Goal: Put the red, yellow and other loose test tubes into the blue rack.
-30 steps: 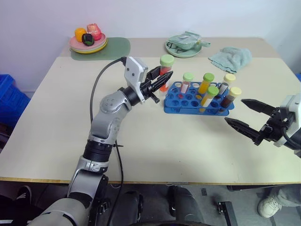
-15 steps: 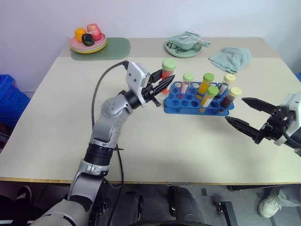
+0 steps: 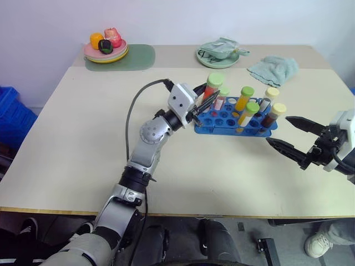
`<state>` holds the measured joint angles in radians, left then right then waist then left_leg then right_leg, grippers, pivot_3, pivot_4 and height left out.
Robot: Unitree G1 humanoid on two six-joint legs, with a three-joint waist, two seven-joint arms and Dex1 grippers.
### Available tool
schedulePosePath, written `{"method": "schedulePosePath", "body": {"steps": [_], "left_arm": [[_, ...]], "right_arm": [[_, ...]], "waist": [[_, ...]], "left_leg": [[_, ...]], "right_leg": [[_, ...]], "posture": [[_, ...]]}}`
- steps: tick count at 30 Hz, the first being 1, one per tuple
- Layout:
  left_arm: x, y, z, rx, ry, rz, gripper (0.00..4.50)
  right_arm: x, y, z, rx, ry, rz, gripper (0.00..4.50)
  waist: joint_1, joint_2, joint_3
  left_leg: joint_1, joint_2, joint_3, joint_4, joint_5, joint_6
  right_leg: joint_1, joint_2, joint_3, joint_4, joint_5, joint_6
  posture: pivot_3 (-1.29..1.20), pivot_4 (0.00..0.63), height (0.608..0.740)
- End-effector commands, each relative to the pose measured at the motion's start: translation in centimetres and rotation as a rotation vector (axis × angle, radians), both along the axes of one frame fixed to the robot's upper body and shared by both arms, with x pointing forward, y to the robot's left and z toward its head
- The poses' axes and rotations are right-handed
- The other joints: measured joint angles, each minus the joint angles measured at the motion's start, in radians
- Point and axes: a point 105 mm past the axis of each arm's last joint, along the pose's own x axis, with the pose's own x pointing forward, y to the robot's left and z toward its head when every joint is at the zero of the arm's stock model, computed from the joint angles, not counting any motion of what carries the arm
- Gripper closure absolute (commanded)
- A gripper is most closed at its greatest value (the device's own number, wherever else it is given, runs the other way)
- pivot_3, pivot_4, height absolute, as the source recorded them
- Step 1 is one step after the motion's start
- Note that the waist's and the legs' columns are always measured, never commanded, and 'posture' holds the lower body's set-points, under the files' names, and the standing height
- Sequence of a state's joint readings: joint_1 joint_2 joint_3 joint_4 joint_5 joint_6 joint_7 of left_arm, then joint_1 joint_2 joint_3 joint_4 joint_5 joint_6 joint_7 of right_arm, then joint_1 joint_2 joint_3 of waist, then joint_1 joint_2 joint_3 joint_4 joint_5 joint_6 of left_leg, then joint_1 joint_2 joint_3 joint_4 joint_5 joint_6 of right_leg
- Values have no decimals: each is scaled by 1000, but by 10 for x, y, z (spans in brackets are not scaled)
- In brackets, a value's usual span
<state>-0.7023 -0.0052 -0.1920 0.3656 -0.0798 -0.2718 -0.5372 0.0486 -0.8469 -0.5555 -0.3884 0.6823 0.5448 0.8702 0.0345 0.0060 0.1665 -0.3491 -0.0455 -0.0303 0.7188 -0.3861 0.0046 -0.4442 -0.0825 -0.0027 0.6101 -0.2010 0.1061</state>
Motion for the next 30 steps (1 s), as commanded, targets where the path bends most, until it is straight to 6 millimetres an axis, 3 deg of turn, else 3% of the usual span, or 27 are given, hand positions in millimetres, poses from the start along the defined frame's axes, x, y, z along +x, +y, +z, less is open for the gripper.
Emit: {"method": "schedulePosePath", "body": {"steps": [1,13,30], "left_arm": [[-8,-14,7,-6,-78,-35,3747],[-8,-40,-2,-34,-66,-65,3747],[0,-59,-19,-7,-15,-77,3747]], "right_arm": [[-3,1,12,-21,-33,8,0],[-9,-1,11,-21,-13,-22,0],[-18,-7,8,-26,1,-64,0]], "waist": [[4,0,0],[7,0,0],[6,-1,0]], "left_leg": [[0,0,0,0,0,0],[0,0,0,0,-1,1],[0,0,1,0,-1,2]], "right_leg": [[0,0,0,0,0,0],[0,0,0,0,0,0],[1,0,0,-1,0,0]], "posture": [[0,150,740],[0,150,740],[0,150,740]]}}
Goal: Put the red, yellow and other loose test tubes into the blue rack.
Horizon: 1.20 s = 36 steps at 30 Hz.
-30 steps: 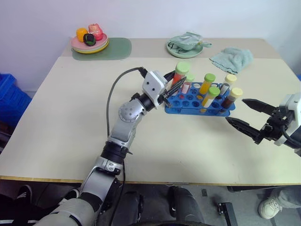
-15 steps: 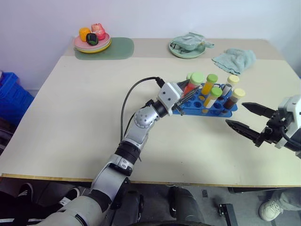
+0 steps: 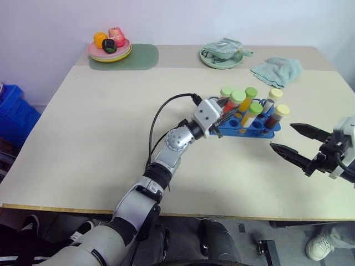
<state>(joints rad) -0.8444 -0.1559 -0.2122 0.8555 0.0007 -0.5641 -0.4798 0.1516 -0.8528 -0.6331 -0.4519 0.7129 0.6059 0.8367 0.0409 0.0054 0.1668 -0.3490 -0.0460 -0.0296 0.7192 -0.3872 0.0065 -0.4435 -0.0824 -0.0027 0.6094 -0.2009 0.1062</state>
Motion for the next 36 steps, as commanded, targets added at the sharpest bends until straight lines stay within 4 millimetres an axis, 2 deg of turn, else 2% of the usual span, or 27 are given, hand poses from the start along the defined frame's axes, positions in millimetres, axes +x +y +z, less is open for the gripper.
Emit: {"method": "schedulePosePath", "body": {"steps": [1,8,19,30,36], "left_arm": [[-5,-7,16,-35,-53,-25,3747],[-3,-6,7,-39,-17,-15,3747],[7,-7,9,-75,51,0,3747],[2,-19,8,-135,130,-60,3747],[-3,-26,11,-117,101,-89,3747]], "right_arm": [[-4,2,14,-21,-55,1,0],[-7,4,16,-20,-59,0,0],[-7,6,17,-30,-61,3,0],[-8,6,19,-36,-70,-8,0],[-7,6,19,-35,-72,-8,0]], "waist": [[0,0,0],[0,0,0],[1,0,0],[0,0,0],[0,0,0]], "left_leg": [[0,0,0,0,0,0],[0,0,0,0,0,0],[0,0,0,0,0,0],[1,0,0,0,0,0],[1,0,0,0,0,0]], "right_leg": [[0,0,0,0,0,0],[0,0,0,-1,0,0],[0,0,0,-1,0,0],[1,0,0,-1,0,0],[1,0,0,-1,0,0]], "posture": [[0,150,740],[0,150,740],[0,150,740],[0,150,740],[0,150,740]]}}
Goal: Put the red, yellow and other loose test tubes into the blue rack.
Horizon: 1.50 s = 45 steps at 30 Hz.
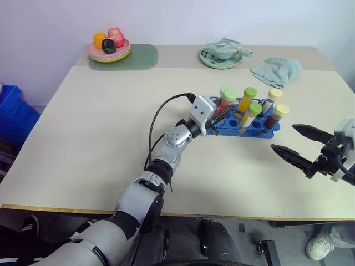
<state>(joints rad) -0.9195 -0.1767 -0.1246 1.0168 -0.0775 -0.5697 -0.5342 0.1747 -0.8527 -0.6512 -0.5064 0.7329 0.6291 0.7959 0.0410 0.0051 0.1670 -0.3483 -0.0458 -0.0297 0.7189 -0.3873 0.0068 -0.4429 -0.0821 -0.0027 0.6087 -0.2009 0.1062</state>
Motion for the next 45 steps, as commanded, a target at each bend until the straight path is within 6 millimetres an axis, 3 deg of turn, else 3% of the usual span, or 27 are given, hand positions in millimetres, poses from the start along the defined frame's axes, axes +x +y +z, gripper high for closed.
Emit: {"method": "schedulePosePath", "body": {"steps": [1,24,30,45], "left_arm": [[-19,-32,19,-72,-24,-87,3747],[-27,-50,43,-90,-66,-133,3747],[-28,-47,24,-55,-37,-132,3747],[-30,-45,10,-11,-30,-130,3747]], "right_arm": [[-3,2,16,-25,-65,6,0],[-1,4,15,-24,-72,9,0],[-1,5,14,-21,-72,10,0],[0,3,14,-22,-75,7,0]], "waist": [[0,0,0],[0,0,0],[0,0,0],[0,0,0]], "left_leg": [[0,0,0,0,0,0],[0,0,0,0,0,0],[0,0,0,0,0,0],[0,0,0,0,0,0]], "right_leg": [[0,0,0,0,0,0],[0,0,0,0,0,0],[0,0,0,0,0,0],[0,0,0,0,0,0]], "posture": [[0,150,740],[0,150,740],[0,150,740],[0,150,740]]}}
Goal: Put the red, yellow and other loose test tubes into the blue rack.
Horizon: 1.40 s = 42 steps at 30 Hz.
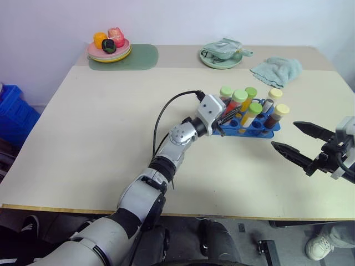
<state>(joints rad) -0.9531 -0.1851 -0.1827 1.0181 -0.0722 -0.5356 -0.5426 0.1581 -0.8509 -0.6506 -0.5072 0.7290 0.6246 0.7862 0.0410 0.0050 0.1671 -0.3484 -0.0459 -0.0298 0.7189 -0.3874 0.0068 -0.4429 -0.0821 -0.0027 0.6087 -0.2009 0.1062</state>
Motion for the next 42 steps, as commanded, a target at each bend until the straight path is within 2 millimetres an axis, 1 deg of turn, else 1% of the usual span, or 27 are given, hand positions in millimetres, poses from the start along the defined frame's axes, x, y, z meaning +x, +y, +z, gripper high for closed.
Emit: {"method": "schedulePosePath", "body": {"steps": [1,8,11,18,22,27,31,37,42], "left_arm": [[-22,-27,5,-67,-6,-65,3747],[-15,-20,-1,-44,11,-28,3747],[-11,-19,4,-57,12,-7,3747],[-15,-21,9,-74,-1,-19,3747],[-16,-18,4,-78,13,-18,3747],[-23,-16,7,-82,-15,-16,3747],[-28,-15,2,-76,-1,-24,3747],[-22,-14,6,-68,-2,2,3747],[-21,-18,9,-71,-12,-8,3747]], "right_arm": [[-2,3,10,-19,-53,12,0],[-1,2,10,-22,-53,16,0],[-1,2,11,-22,-55,15,0],[1,1,11,-19,-58,14,0],[2,1,11,-20,-62,13,0],[3,0,11,-19,-62,12,0],[3,0,10,-19,-61,14,0],[4,1,10,-17,-62,15,0],[4,2,11,-16,-62,15,0]], "waist": [[0,0,0],[0,0,0],[0,0,0],[0,0,0],[0,0,0],[0,0,0],[0,0,0],[0,0,0],[1,0,0]], "left_leg": [[0,0,0,0,0,0],[0,0,0,0,0,0],[0,0,0,0,0,0],[0,0,0,0,0,0],[0,0,0,0,0,0],[0,0,0,0,0,0],[0,1,0,0,0,0],[1,1,0,0,0,0],[1,0,0,0,0,0]], "right_leg": [[0,0,0,0,0,0],[0,0,0,0,0,0],[0,0,0,0,0,0],[0,0,0,0,0,0],[0,0,0,0,0,0],[0,0,0,0,0,0],[0,0,0,0,0,0],[1,0,0,0,0,0],[1,0,0,0,0,0]], "posture": [[0,150,740],[0,150,740],[0,150,740],[0,150,740],[0,150,740],[0,150,740],[0,150,740],[0,150,740],[0,150,740]]}}
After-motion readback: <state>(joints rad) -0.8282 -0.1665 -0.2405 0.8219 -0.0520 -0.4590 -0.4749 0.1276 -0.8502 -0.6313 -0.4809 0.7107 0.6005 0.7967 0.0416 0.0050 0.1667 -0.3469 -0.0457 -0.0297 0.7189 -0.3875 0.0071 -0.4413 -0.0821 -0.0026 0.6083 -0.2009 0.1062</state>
